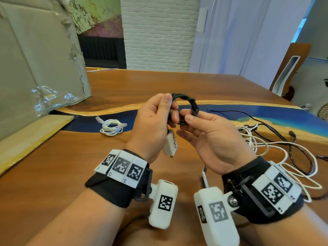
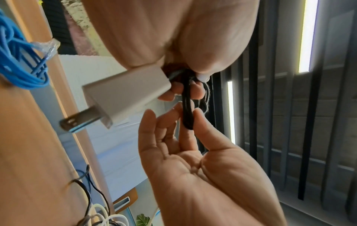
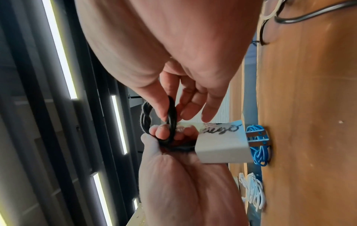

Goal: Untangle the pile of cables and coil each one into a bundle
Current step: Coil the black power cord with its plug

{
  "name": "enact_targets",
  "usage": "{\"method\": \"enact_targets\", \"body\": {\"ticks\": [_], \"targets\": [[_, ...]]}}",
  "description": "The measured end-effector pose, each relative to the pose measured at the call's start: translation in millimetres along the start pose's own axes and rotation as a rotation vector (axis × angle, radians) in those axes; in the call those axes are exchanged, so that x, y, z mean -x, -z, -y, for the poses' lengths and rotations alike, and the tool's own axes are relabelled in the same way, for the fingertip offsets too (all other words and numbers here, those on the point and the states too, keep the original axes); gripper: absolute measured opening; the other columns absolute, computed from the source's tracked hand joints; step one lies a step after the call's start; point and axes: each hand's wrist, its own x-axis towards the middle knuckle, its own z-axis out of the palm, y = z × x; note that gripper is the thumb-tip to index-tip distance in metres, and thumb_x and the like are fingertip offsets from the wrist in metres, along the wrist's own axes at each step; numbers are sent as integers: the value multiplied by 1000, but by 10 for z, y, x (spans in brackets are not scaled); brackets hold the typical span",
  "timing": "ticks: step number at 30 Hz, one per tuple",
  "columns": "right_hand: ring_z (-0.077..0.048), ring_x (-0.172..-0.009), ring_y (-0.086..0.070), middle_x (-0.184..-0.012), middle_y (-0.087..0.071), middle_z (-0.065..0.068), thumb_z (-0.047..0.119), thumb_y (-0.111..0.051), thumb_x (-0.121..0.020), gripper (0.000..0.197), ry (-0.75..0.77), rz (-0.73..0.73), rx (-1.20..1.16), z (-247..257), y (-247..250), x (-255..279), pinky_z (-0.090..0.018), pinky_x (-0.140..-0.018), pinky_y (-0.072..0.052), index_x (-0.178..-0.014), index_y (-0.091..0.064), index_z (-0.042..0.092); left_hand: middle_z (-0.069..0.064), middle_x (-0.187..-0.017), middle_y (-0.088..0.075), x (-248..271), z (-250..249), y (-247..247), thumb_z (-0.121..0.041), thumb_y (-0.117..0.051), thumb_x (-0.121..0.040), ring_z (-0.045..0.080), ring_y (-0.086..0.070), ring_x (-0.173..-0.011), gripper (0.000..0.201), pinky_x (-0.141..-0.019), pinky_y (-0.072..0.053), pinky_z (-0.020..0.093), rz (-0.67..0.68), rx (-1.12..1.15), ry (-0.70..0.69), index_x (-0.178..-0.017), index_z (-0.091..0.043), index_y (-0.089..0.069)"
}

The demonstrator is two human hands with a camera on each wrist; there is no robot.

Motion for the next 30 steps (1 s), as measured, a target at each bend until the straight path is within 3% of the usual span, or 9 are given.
{"method": "enact_targets", "body": {"ticks": [5, 9, 12, 18, 23, 27, 30], "targets": [[-25, -95, -70, -93, -75, -10, -1, -64, -94, 15, 150, -83, 157, -48, -27, -5, -42, -94, -57, -96, -76, 7, 3, -67, -56, 4, -1, 15, -24, -38, -111, 14, -50, -62, 36, -63, -46, 26, 9, -47, 2, -85, -11, -59], [-18, -87, -69, -86, -76, -3, 3, -70, -92, 36, 221, -105, 155, -60, -38, -20, -35, -79, -53, -122, -67, 21, 1, -65, -58, -1, -2, 11, -24, -38, -111, 13, -50, -61, 35, -61, -46, 26, -4, -7, 46, -85, -11, -59], [-16, -87, -68, -85, -74, -4, 5, -68, -93, 49, 245, -43, 159, -28, -26, -23, -32, -79, -52, -135, -58, 27, -3, -63, -58, -5, -15, 9, -25, -37, -111, 12, -50, -60, 36, -60, -45, 25, -20, 13, 107, -86, -12, -59], [-23, -88, -69, -96, -72, -15, 2, -63, -87, 69, 224, 154, 2, -7, -15, -24, -30, -85, -56, -152, -39, 10, -2, -62, -54, -13, -52, 5, -30, -41, -110, 11, -40, -50, 34, -52, -33, 24, 4, 191, 309, -86, -14, -58], [-27, -89, -65, -92, -68, -16, -5, -63, -80, 73, 208, 262, 10, 48, 37, -13, -34, -87, -56, -149, -44, 9, -1, -63, -53, -3, -87, -27, -31, -41, -109, 11, -39, -51, 32, -53, -33, 25, 28, 277, 388, -89, -13, -58], [-35, -96, -46, -72, -52, -7, -12, -61, -76, 77, 182, 355, 29, 42, 67, -12, -44, -94, -52, -149, -42, 5, 0, -65, -53, -1, -100, -11, -32, -40, -110, 11, -40, -52, 32, -55, -34, 25, 53, 331, 441, -89, -14, -56], [-34, -99, -52, -79, -56, -11, -20, -57, -79, 76, 182, 308, 76, 40, 75, -14, -53, -99, -48, -148, -43, 11, 0, -66, -53, -29, -108, 43, -31, -39, -110, 12, -38, -52, 32, -53, -34, 24, 53, 330, 409, -88, -14, -55]]}}
